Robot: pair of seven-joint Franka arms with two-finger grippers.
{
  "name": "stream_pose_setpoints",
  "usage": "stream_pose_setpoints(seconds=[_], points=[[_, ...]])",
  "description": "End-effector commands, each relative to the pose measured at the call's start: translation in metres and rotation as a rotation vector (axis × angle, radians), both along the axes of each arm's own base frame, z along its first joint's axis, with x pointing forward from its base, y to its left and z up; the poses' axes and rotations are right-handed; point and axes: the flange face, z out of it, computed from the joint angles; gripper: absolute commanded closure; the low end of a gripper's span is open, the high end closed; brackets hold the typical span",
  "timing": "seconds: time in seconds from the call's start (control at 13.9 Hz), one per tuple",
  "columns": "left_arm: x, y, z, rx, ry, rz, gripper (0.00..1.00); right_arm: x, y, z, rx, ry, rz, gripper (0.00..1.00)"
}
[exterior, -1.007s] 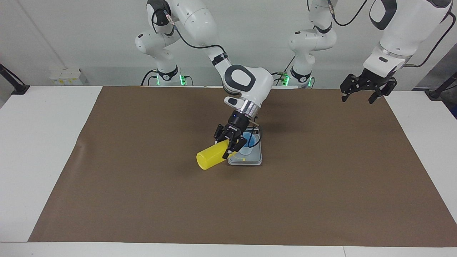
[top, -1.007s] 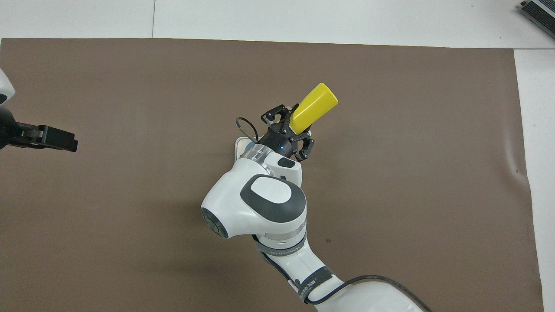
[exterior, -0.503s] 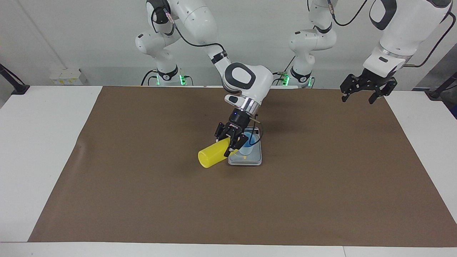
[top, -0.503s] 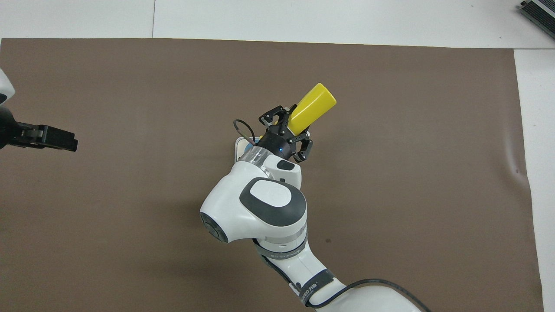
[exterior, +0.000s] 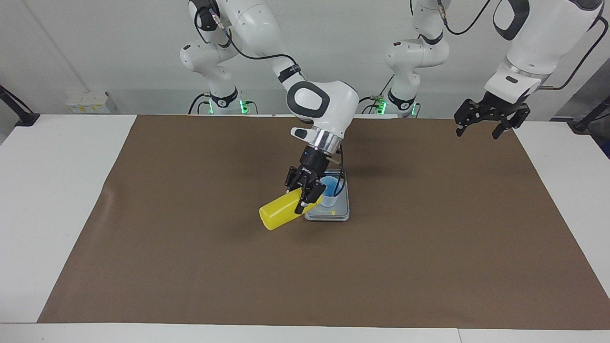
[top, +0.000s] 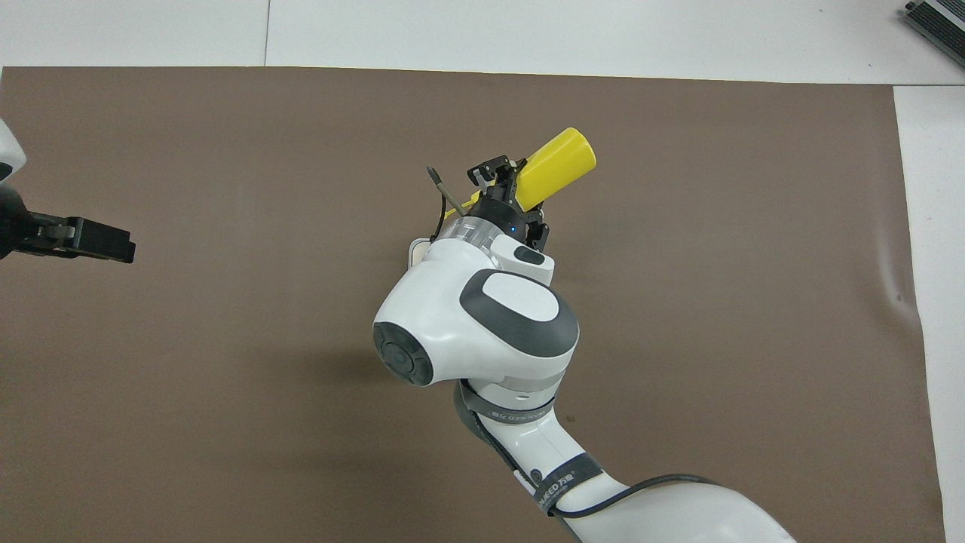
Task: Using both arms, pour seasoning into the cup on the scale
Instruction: 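Turn the bottle upright and carry it back with the right gripper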
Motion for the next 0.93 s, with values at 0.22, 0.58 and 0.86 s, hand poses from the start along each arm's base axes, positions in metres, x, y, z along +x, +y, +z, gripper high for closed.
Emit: stream_pose_setpoints(seconds=[0.22, 0.58, 0.86], points=[[-0.008, 0.0, -0.001, -0.007, -0.014, -0.002, 0.0, 0.018, -0.06, 0.063, 0.304, 0.13, -0.129, 1.0], [-0.008, 0.0, -0.002, -0.007, -0.014, -0.003, 0.0, 0.029, -0.104, 0.082, 0.598, 0.268, -0.276, 1.0], [-0.009, -0.003, -0.003, -0.006, -0.017, -0.008, 0.0, 0.045, -0.155, 0.082, 0.806, 0.36, -0.432, 1.0]])
